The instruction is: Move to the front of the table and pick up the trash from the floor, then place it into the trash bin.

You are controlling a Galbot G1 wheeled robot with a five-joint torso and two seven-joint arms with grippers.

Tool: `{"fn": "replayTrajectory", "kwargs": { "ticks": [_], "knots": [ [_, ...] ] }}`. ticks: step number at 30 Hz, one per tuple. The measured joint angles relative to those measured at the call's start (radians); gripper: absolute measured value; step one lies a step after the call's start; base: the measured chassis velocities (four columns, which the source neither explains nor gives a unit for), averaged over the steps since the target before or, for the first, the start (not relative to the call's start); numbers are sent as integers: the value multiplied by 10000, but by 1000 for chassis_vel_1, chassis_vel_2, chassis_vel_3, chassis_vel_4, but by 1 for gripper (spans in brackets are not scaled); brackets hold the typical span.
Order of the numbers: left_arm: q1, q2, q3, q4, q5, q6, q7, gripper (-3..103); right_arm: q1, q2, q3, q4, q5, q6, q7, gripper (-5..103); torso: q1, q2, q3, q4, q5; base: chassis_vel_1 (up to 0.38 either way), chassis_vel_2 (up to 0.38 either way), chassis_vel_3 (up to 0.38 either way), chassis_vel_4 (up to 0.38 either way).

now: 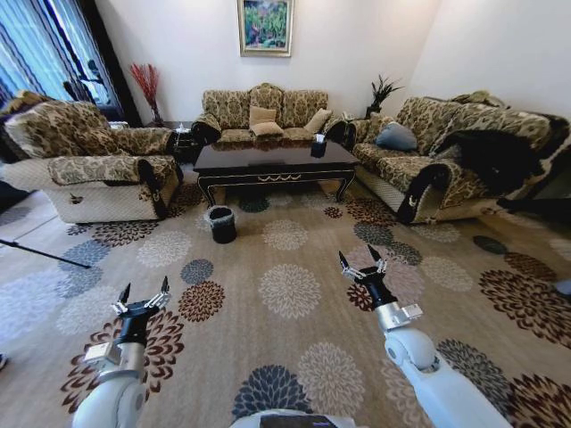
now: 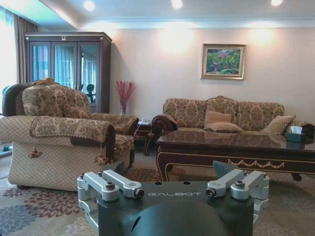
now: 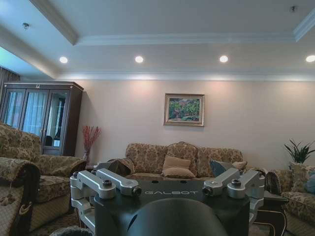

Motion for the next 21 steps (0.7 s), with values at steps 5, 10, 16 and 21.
{"fn": "replayTrajectory", "kwargs": {
  "ticks": [5,10,16,21],
  "knots": [
    [0,0,0,0,0,0,0,100,0,0,0,0,0,0,0,100,104,229,124,0,0,0,0,0,0],
    [1,0,0,0,0,0,0,100,0,0,0,0,0,0,0,100,204,469,264,0,-1,0,0,0,0],
    [0,0,0,1,0,0,0,100,0,0,0,0,0,0,0,100,329,743,415,0,0,0,0,0,0],
    [1,0,0,0,0,0,0,100,0,0,0,0,0,0,1,100,423,951,529,0,0,0,0,0,0]
  ]
}}
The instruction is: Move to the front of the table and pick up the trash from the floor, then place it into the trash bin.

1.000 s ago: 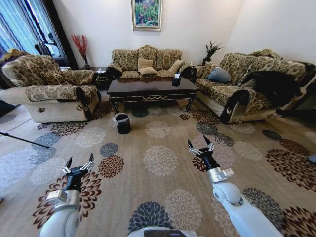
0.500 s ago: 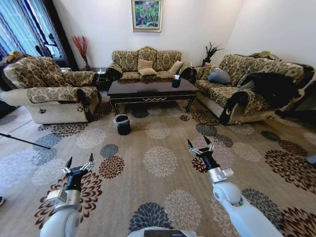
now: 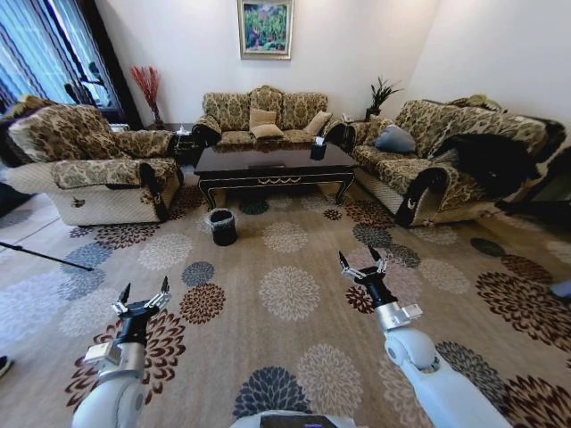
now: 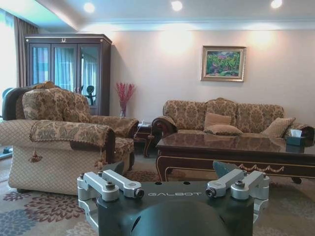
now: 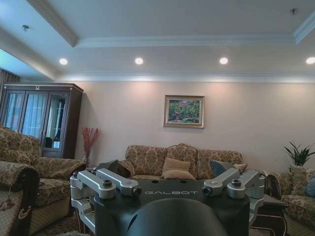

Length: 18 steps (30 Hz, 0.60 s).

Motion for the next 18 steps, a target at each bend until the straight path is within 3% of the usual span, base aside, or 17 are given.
{"fn": "replayTrajectory", "kwargs": {
  "ticks": [18],
  "knots": [
    [-1,0,0,0,0,0,0,100,0,0,0,0,0,0,0,100,357,820,464,0,0,0,0,0,0]
  ]
}}
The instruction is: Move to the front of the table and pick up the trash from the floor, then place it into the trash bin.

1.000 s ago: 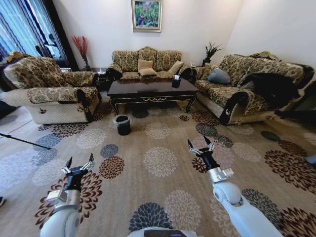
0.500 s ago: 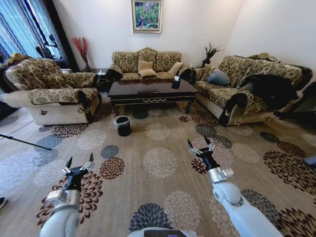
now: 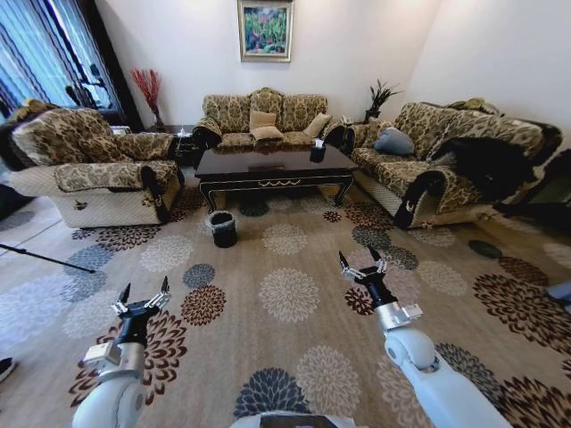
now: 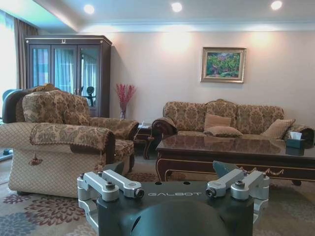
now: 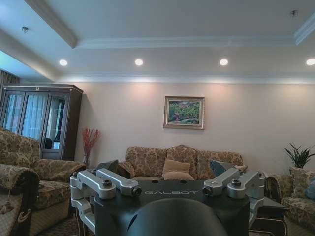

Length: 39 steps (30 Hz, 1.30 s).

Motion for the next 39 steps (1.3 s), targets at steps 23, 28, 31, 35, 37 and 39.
{"fn": "replayTrajectory", "kwargs": {
  "ticks": [23,28,31,35,37,39],
  "knots": [
    [0,0,0,0,0,0,0,100,0,0,0,0,0,0,0,100,509,1135,628,0,0,0,0,0,0],
    [0,0,0,0,0,0,0,100,0,0,0,0,0,0,0,100,613,1381,768,0,0,0,0,0,0],
    [0,0,0,0,0,0,0,100,0,0,0,0,0,0,0,100,673,1516,839,0,0,0,0,0,0],
    [0,0,0,0,0,0,0,100,0,0,0,0,0,0,0,100,761,1701,941,0,0,0,0,0,0],
    [0,0,0,0,0,0,0,100,0,0,0,0,0,0,0,100,828,1848,1022,0,0,0,0,0,0],
    [0,0,0,0,0,0,0,100,0,0,0,0,0,0,0,100,857,1916,1059,0,0,0,0,0,0]
  ]
}}
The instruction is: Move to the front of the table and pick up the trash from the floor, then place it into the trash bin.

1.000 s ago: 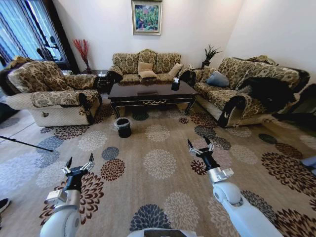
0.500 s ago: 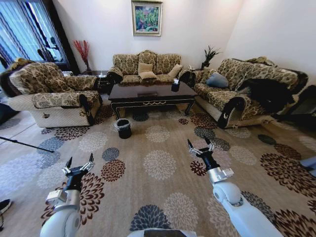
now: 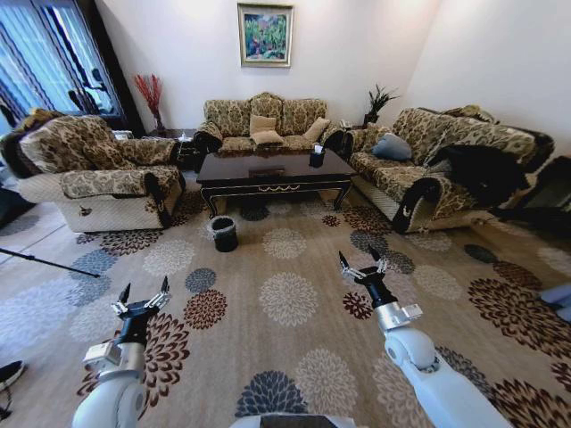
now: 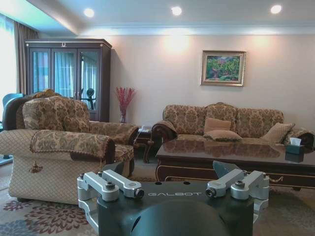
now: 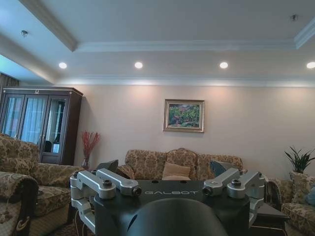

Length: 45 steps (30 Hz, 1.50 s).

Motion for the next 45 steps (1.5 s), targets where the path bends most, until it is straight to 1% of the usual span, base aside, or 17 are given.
{"fn": "replayTrajectory", "kwargs": {
  "ticks": [3,8,45],
  "knots": [
    [0,0,0,0,0,0,0,100,0,-1,0,0,0,0,0,100,87,198,109,0,0,0,0,0,0],
    [0,0,0,0,0,0,0,100,0,0,0,0,0,0,0,100,149,329,181,0,0,0,0,0,0],
    [0,0,0,0,0,0,0,100,0,-1,0,0,0,0,0,100,101,224,123,0,0,0,0,0,0]
  ]
}}
